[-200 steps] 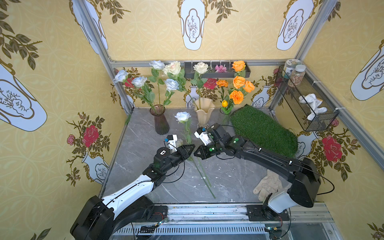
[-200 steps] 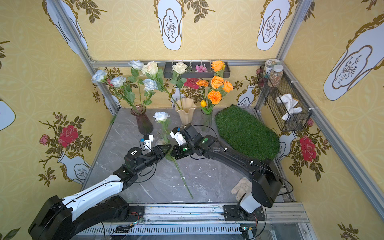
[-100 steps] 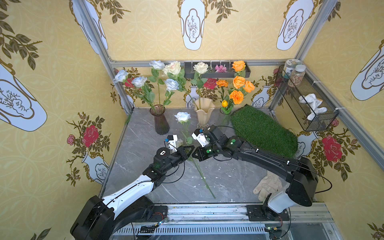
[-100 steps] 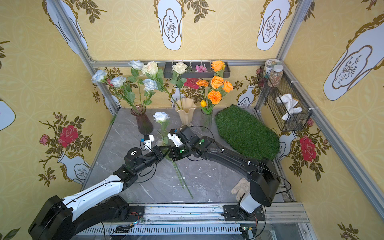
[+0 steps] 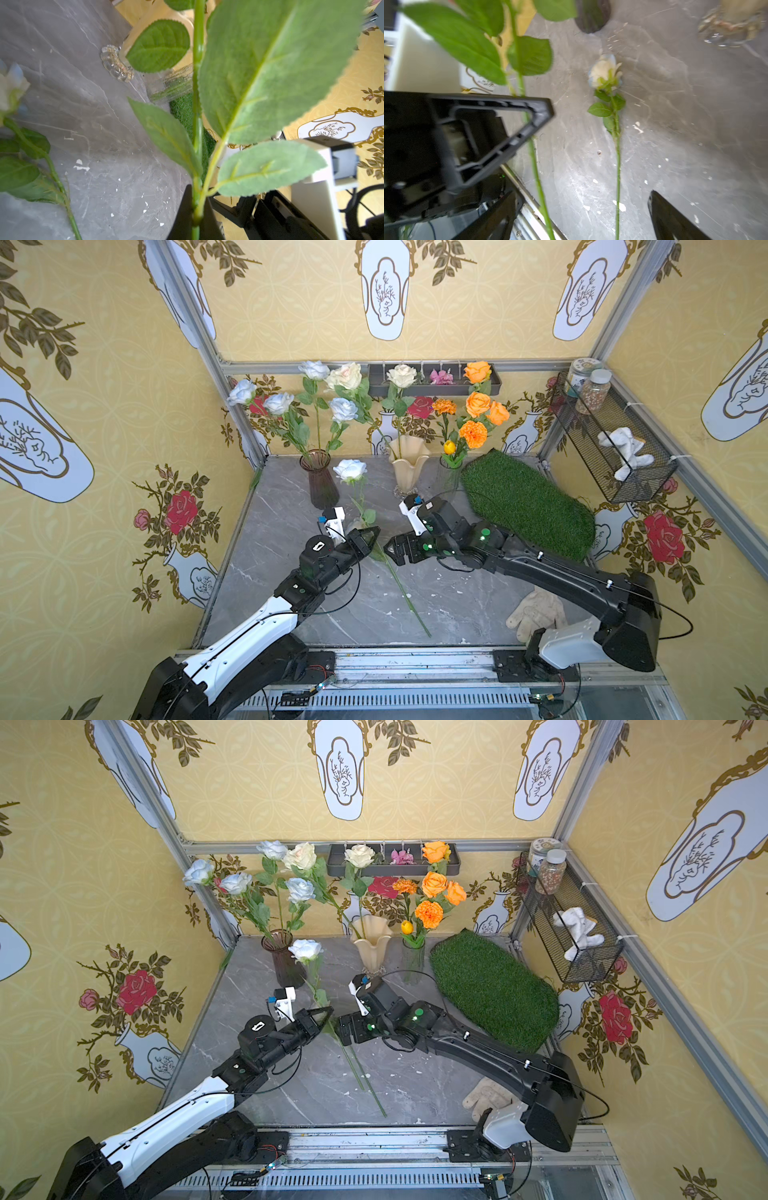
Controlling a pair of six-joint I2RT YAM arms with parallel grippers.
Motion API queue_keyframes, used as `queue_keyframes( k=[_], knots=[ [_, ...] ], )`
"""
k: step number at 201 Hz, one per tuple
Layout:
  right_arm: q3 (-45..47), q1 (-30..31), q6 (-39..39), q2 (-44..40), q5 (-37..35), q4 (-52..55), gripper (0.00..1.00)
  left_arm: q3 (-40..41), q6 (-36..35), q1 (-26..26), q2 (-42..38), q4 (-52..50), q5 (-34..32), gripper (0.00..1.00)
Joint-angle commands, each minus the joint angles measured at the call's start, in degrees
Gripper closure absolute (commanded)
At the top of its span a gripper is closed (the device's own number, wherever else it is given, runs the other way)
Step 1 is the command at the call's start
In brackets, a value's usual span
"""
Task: Arrange the flowers in different vases according to their colors
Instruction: Pick up the flower at the center of the board.
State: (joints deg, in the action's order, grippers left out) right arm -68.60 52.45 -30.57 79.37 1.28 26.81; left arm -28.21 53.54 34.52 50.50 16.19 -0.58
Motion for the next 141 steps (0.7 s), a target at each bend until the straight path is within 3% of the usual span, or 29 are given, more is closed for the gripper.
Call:
queue_keyframes(
  k=[1,19,64,78,102,141],
  knots=[
    [4.9,-0.2,-3.3,-3.8,-7.7,-6.4,0.03,-5.8,-7.9,-0.6,-0.8,-14.4,-8.1,1.00],
    [10.6,-0.4,-3.7,-6.0,-7.6,-12.8,0.03,-11.9,-14.0,-3.1,-0.7,-22.1,-11.3,1.00],
    [18.6,-0.4,-3.6,-8.9,-10.3,-26.6,0.03,-25.7,-22.2,-16.1,0.4,-30.2,-13.9,1.00],
    [20.0,-0.5,-4.2,-10.1,-14.6,-28.2,0.03,-31.2,-26.2,-17.7,2.8,-31.7,-16.8,1.00],
    [23.4,-2.0,-2.7,-11.3,-15.1,-33.3,0.03,-41.1,-32.6,-19.8,8.1,-31.8,-23.9,1.00],
    [25.6,-8.1,-2.8,-8.6,-4.1,-38.9,0.03,-53.1,-38.8,-25.1,17.5,-26.8,-27.5,1.00]
  ],
)
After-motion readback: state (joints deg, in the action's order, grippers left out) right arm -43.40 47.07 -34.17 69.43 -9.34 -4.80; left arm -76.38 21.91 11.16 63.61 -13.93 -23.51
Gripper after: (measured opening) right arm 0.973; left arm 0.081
